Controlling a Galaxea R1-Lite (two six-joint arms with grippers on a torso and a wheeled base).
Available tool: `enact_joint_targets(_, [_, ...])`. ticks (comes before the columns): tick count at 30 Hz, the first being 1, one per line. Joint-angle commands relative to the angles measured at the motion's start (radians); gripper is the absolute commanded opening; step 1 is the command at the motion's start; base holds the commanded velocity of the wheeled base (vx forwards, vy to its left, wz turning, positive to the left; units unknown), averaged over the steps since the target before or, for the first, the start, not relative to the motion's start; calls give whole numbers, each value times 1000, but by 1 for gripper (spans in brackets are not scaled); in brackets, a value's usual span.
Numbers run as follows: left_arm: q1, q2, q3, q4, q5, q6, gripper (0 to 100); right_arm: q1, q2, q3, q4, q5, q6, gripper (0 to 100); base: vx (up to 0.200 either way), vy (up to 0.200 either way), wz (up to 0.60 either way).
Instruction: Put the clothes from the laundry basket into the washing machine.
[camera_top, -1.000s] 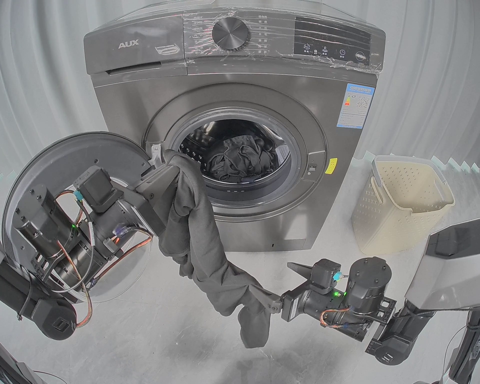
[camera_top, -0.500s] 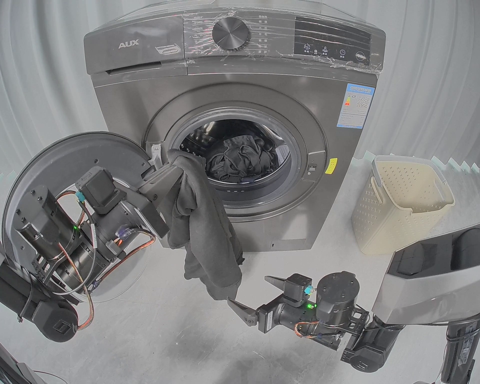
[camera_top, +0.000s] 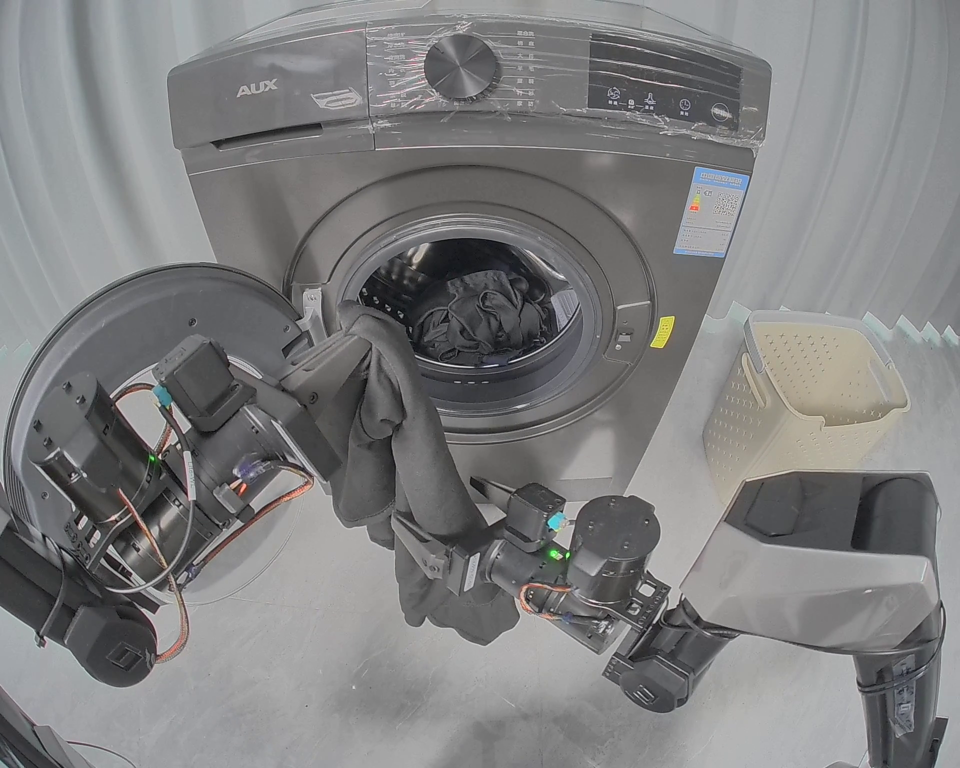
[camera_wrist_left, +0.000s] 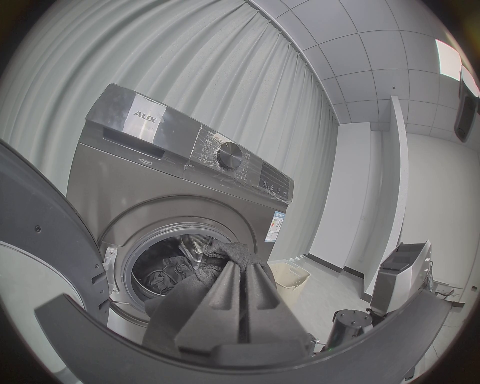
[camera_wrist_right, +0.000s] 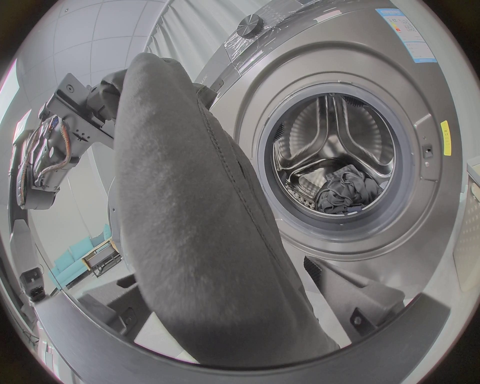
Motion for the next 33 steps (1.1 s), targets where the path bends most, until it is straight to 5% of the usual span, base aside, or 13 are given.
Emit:
enact_joint_targets(1, [0,-1,-3,-1,1,-1,0,5,65,-87,1,3,-5,100,0,0,0])
enact_joint_targets(11, [-13,-4,-13,-1,24,-1,0,-10,161,-197,17,-28,-6,100,0,0,0])
enact_joint_targets(12, [-16,-4,-14,-1,24,-1,0,-10,168,-214,21,-39,-6,0,0,0,0])
enact_joint_targets(20, [-8,-4,-23,1,27,-2,0,-27,179,-271,21,-56,1,0,0,0,0])
enact_joint_targets(28, [107,31,-19,1,20,1,0,-93,81,-170,17,-75,9,0,0,0,0])
enact_joint_targets(33, [109,74,18,1,17,4,0,-124,15,-160,24,-75,8,0,0,0,0])
